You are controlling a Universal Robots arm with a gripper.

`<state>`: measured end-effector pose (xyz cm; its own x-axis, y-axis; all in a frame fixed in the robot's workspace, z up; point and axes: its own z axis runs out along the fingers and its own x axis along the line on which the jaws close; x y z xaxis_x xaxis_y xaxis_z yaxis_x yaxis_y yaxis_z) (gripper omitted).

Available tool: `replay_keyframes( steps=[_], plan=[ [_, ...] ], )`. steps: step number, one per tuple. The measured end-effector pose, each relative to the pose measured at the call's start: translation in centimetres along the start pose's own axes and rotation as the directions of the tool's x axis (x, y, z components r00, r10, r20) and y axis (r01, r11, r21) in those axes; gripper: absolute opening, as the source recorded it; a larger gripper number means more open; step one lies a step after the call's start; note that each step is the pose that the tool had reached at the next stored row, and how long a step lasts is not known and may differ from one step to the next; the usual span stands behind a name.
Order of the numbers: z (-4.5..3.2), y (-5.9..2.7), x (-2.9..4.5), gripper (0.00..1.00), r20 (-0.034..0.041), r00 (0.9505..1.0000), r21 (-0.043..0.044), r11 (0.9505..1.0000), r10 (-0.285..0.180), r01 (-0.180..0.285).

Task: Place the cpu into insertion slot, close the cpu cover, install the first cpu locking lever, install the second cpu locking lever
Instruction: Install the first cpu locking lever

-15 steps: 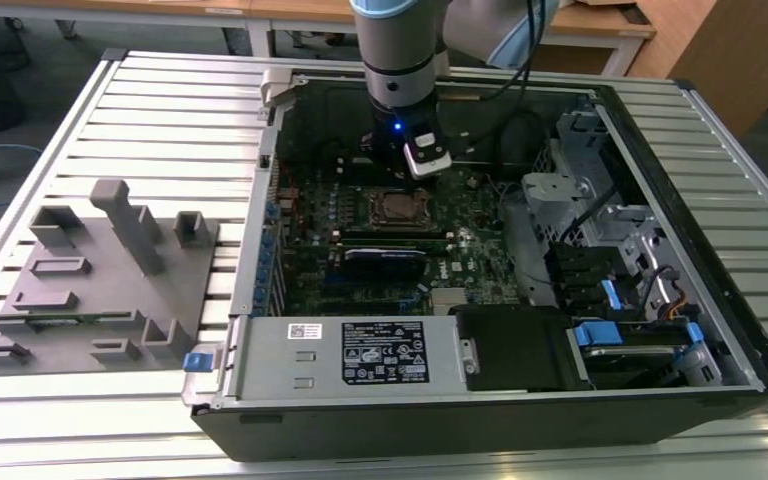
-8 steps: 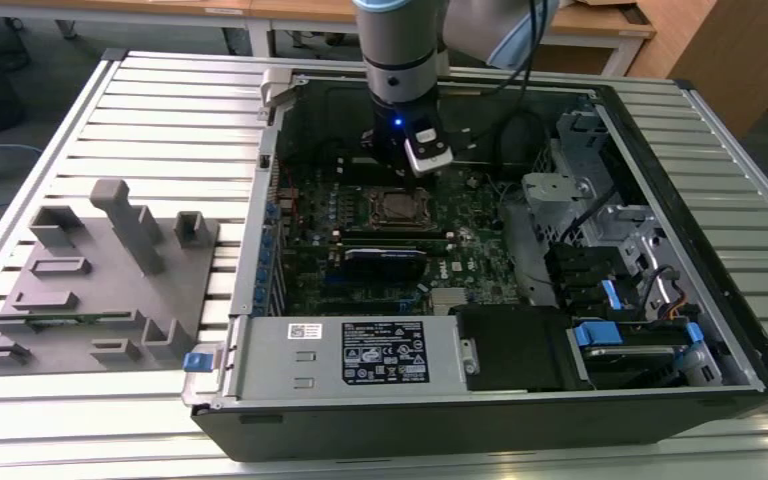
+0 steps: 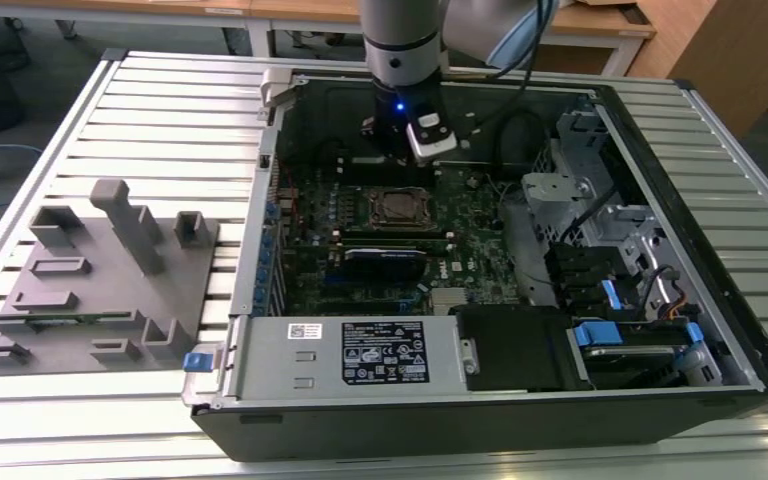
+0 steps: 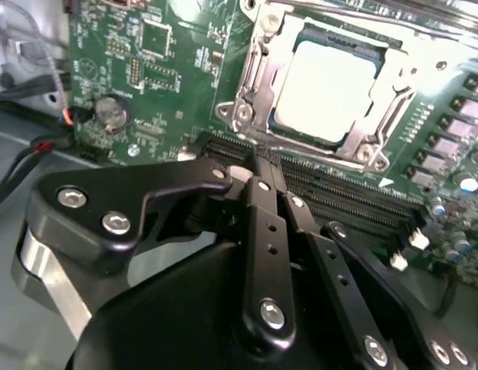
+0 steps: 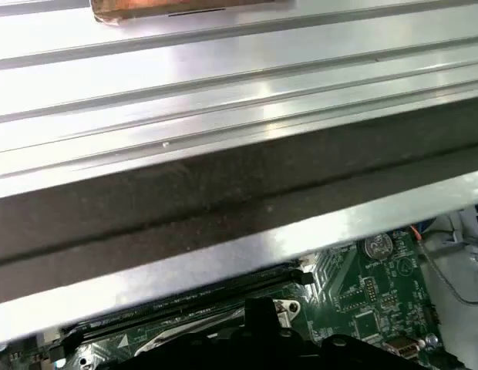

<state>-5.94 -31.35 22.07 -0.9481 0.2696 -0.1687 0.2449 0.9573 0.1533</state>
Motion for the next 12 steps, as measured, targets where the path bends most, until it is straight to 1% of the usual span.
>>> replay_keyframes(
  steps=[6, 7, 8, 10, 11, 12],
  plan=[
    [-0.09, 0.02, -0.02, 0.10, 0.0001, 1.0000, -0.0002, 1.0000, 0.000, 0.000],
    [-0.08, 0.03, -0.07, 0.10, -0.0027, 1.0000, 0.0006, 1.0000, 0.000, 0.000],
    [-0.07, 0.05, -0.15, 0.10, -0.0117, 0.9999, 0.0035, 1.0000, 0.001, -0.001],
    [-0.03, 0.08, -0.28, 0.10, -0.0364, 0.9993, 0.0142, 0.9999, 0.004, -0.003],
    [-0.03, 0.10, -0.33, 0.10, -0.0492, 0.9988, 0.0220, 0.9998, 0.005, -0.003],
    [-0.02, 0.10, -0.36, 0.10, -0.0621, 0.9981, 0.0318, 0.9995, 0.005, -0.003]
  ],
)
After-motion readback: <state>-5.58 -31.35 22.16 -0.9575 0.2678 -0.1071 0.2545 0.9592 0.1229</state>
